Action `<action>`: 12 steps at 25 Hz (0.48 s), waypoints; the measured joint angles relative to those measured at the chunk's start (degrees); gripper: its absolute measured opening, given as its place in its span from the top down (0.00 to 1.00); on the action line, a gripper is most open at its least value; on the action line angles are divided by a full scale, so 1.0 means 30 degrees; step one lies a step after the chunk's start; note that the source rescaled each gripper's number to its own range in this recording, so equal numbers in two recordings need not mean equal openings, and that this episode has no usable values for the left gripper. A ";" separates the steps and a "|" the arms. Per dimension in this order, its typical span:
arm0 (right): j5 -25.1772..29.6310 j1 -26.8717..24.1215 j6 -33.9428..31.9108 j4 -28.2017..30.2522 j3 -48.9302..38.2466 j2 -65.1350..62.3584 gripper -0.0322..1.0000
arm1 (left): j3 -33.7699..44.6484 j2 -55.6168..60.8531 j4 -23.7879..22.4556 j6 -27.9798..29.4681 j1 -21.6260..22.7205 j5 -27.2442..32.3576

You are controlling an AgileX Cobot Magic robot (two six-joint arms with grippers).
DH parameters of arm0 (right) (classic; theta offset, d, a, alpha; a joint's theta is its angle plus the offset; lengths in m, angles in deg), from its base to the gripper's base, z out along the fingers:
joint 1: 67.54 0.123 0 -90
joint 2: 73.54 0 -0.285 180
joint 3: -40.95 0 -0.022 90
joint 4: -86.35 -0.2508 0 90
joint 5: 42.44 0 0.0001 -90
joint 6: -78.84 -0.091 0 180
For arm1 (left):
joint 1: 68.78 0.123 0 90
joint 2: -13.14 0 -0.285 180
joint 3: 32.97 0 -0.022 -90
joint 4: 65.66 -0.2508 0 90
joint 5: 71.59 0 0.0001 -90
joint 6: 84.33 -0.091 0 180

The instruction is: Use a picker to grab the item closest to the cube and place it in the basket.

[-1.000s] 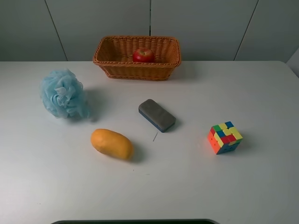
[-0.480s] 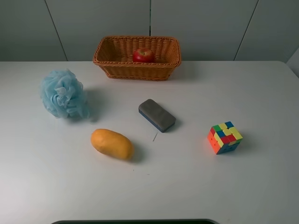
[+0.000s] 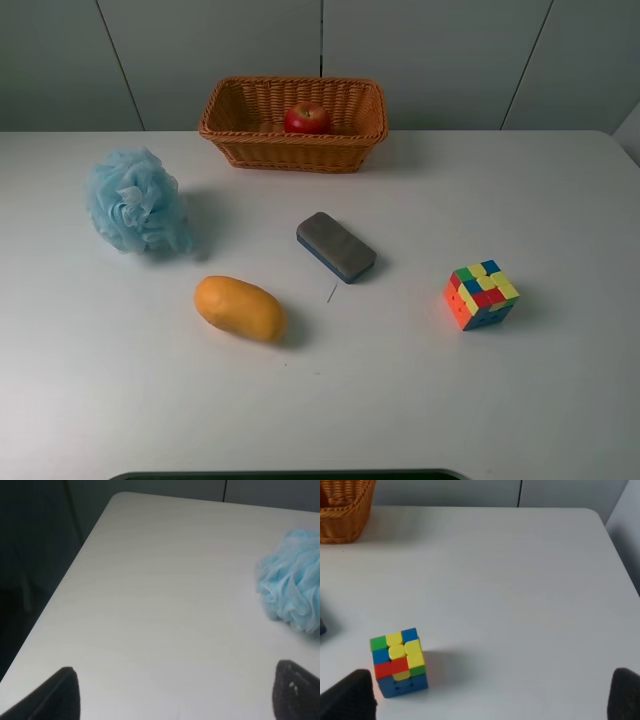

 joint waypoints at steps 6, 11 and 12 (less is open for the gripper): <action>-0.0402 0.0873 -0.0954 0.0261 -0.0218 -0.0034 0.00 | 0.0000 0.0000 0.0000 0.0000 0.0000 0.0000; -0.0438 0.0879 -0.1026 0.0343 -0.0218 -0.0080 0.00 | 0.0000 0.0000 0.0000 0.0041 0.0000 0.0037; -0.0438 0.0879 -0.1026 0.0343 -0.0218 -0.0080 0.00 | 0.0000 0.0000 0.0000 0.0082 0.0000 0.0078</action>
